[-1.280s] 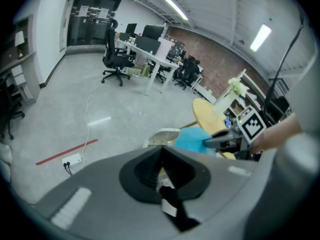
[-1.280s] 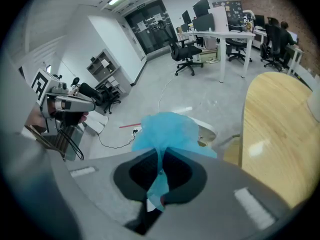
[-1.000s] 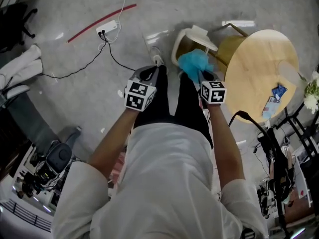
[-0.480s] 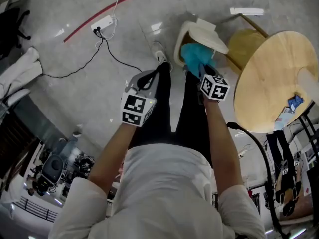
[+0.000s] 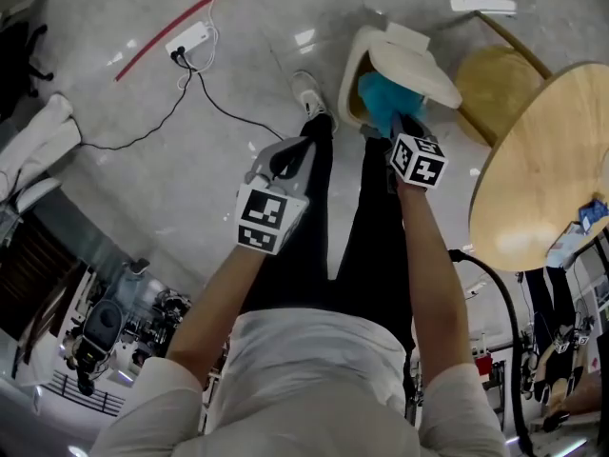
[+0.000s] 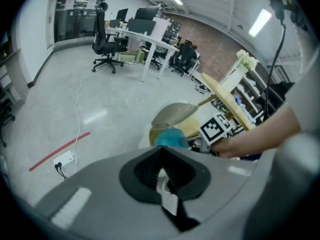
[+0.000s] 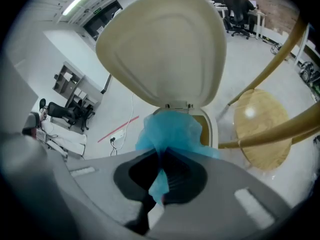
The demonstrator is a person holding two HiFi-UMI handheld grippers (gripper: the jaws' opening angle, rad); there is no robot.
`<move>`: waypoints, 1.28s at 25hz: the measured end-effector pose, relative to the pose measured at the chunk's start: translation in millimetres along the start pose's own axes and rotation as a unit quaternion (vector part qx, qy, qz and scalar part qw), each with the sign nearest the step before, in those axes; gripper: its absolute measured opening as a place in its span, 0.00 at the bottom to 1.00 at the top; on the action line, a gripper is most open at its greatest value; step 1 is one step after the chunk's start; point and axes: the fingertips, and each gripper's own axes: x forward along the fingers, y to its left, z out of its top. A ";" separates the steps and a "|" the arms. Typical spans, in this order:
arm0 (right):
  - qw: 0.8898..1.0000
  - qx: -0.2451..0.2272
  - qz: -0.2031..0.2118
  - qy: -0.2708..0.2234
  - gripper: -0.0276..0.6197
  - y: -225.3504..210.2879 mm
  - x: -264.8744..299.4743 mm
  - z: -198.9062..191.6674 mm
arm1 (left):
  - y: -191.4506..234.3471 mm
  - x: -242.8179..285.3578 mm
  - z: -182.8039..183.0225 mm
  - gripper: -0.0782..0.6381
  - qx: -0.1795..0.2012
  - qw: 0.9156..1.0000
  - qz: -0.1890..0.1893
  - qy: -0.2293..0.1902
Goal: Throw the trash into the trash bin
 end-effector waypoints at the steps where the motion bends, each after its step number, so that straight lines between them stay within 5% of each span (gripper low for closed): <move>1: 1.000 -0.012 0.000 0.001 0.05 -1.2 4.3 -1.6 | 1.3 4.9 -4.0 0.12 -0.001 1.000 0.000 0.003; 6: 0.999 -0.051 0.004 0.000 0.06 -2.1 14.9 -11.1 | 0.7 23.1 -20.6 0.12 -0.006 1.000 -0.001 0.014; 9: 0.998 -0.063 0.014 -0.001 0.22 2.6 17.4 -15.1 | -4.1 28.9 -25.3 0.12 -0.008 1.000 -0.006 0.019; 14: 0.996 -0.089 0.031 -0.006 0.32 10.9 16.3 -19.5 | -16.6 36.5 -32.3 0.12 -0.007 1.000 -0.016 0.024; 26: 0.995 -0.093 0.044 -0.012 0.32 12.7 -11.4 -20.9 | -30.7 36.7 -36.4 0.12 -0.001 0.999 -0.014 0.033; 32: 0.994 -0.098 0.050 -0.028 0.17 22.2 -42.6 -5.9 | -39.7 25.4 -29.3 0.12 0.003 0.999 -0.009 0.031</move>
